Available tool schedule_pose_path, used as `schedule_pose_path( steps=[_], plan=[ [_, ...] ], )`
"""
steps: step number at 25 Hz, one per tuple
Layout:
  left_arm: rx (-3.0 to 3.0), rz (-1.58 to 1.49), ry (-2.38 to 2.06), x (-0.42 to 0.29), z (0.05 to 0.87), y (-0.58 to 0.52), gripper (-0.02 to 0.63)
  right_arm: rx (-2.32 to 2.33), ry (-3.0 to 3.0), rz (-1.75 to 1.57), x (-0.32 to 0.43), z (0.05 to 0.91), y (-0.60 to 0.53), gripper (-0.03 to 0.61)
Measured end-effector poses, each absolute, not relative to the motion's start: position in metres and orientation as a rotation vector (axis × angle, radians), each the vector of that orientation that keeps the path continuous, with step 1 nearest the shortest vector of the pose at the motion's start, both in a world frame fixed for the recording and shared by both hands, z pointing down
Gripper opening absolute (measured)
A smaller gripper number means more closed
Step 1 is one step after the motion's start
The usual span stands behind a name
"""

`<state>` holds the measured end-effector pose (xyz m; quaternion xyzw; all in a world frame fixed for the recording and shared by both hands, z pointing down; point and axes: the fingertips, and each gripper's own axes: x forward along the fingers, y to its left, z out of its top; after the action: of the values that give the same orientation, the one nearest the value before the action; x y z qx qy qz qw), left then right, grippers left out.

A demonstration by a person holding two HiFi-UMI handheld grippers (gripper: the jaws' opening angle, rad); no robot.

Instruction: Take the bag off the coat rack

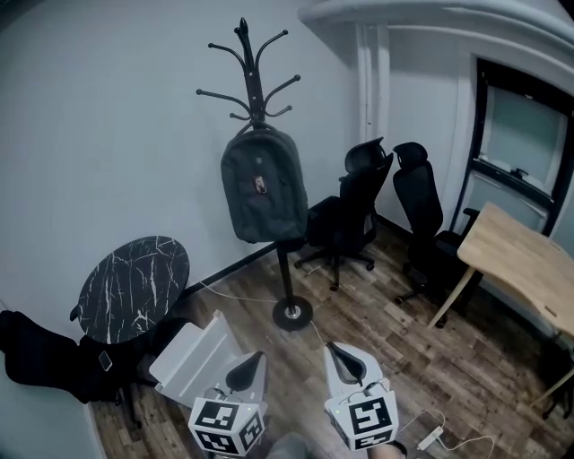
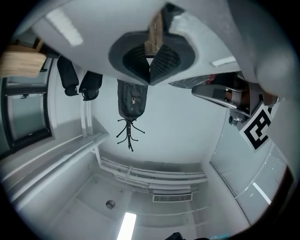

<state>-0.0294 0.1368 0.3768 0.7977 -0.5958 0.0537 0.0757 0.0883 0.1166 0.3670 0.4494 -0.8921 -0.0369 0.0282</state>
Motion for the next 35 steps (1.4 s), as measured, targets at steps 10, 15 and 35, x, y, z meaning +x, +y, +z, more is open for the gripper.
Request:
schedule_pose_path(
  steps=[10,15,35],
  plan=[
    [2.421,0.147,-1.755,-0.063,0.367,0.071,0.009,1.381,-2.779,-0.103,0.048,0.357,0.059,0.001],
    [2.437,0.142,-1.711,-0.080,0.367,0.040,0.009,1.368,-2.742,-0.084,0.027,0.363,0.029,0.002],
    [2.469,0.170,-1.633,-0.147,0.375,-0.044,0.009,1.516,-2.744,-0.060,-0.034,0.348,-0.055,0.002]
  ],
)
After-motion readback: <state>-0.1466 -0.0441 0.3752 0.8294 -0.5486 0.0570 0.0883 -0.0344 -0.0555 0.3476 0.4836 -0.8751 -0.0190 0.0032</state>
